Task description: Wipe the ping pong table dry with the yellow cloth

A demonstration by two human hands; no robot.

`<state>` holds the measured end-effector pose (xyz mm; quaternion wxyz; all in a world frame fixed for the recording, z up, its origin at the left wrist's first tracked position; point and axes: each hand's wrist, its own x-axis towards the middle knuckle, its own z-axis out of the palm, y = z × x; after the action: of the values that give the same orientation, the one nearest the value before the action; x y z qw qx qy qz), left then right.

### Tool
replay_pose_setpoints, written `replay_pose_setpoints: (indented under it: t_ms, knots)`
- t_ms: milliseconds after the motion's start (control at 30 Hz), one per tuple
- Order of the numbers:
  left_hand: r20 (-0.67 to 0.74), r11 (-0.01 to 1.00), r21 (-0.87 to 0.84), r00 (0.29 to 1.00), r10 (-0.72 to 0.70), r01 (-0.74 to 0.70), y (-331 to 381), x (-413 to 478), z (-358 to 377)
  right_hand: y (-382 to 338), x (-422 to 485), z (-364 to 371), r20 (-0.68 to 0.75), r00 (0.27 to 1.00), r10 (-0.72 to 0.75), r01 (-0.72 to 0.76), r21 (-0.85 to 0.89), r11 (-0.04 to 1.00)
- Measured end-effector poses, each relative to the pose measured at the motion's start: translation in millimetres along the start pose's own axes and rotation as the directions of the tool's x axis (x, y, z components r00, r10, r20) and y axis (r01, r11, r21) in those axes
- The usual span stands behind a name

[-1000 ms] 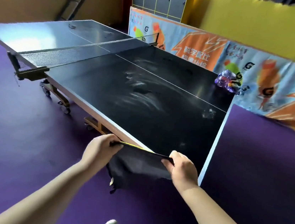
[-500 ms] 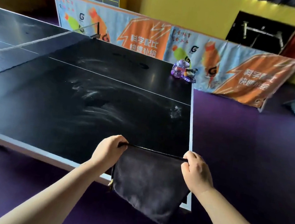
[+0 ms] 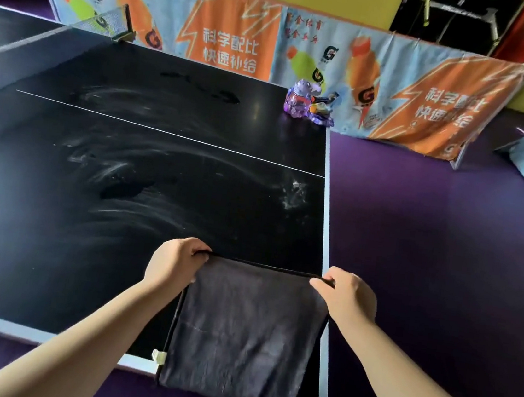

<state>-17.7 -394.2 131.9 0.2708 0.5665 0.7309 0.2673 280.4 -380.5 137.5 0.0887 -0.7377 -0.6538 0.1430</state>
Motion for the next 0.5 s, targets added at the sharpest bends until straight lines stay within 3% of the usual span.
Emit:
replay_pose_setpoints:
  t_ms: [133,367,500]
  knots:
    - [-0.022,0.994,-0.094,0.999,-0.049,0.046,4.6,39.0,16.5,-0.9,44.2,4.8,0.003,0.999,0.039,-0.04,0.078,0.996]
    - [-0.116,0.996,0.019,0.989,0.094,-0.093,14.7,83.1,36.6,3.6,94.7,9.6,-0.099,0.995,0.022,0.001,0.232,0.973]
    - [-0.036,0.991,0.053,0.991,0.128,-0.126,-6.0,72.4,47.8,18.2,80.8,25.7,-0.007,1.0,-0.005,0.007,0.234,0.972]
